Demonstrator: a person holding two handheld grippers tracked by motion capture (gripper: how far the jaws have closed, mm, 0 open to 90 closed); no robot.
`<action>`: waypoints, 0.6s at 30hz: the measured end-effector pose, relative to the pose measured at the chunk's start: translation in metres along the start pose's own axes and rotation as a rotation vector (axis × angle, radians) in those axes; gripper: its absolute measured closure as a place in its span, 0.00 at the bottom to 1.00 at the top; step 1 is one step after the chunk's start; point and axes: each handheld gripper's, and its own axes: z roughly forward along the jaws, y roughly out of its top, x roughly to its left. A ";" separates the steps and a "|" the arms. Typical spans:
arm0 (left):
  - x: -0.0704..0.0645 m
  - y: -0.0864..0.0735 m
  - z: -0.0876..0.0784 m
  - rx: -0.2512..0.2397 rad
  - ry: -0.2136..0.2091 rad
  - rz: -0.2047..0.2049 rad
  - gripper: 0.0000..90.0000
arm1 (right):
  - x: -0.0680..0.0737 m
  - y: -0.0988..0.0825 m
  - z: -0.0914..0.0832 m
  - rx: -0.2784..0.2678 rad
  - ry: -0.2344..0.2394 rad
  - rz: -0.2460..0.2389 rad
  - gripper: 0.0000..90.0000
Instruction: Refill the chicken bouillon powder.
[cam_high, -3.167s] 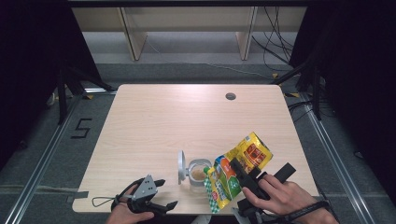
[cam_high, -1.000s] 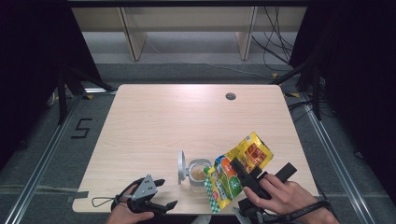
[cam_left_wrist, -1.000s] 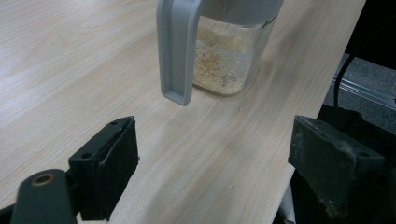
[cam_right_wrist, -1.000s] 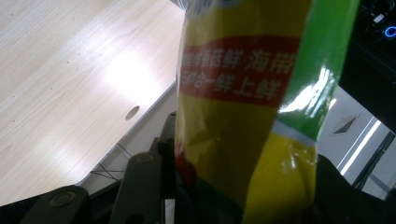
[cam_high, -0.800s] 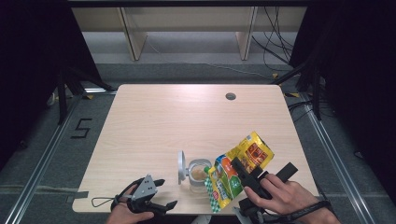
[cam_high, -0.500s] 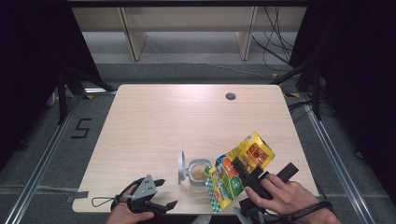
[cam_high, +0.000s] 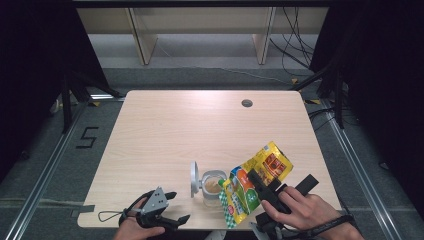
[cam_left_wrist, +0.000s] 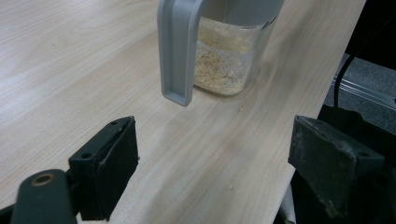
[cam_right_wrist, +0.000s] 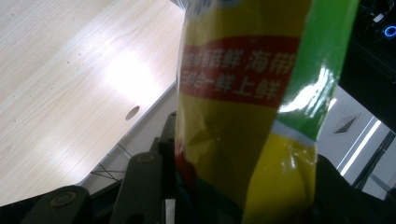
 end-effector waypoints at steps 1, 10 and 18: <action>-0.001 0.000 0.000 -0.008 -0.006 -0.007 0.17 | 0.001 0.001 0.001 -0.018 -0.024 0.024 0.68; 0.000 0.000 0.001 -0.002 -0.003 -0.006 0.17 | -0.001 0.000 0.001 -0.011 -0.001 -0.016 0.68; 0.002 0.001 0.000 0.002 0.003 0.028 0.17 | -0.002 -0.001 0.001 -0.012 -0.001 -0.012 0.68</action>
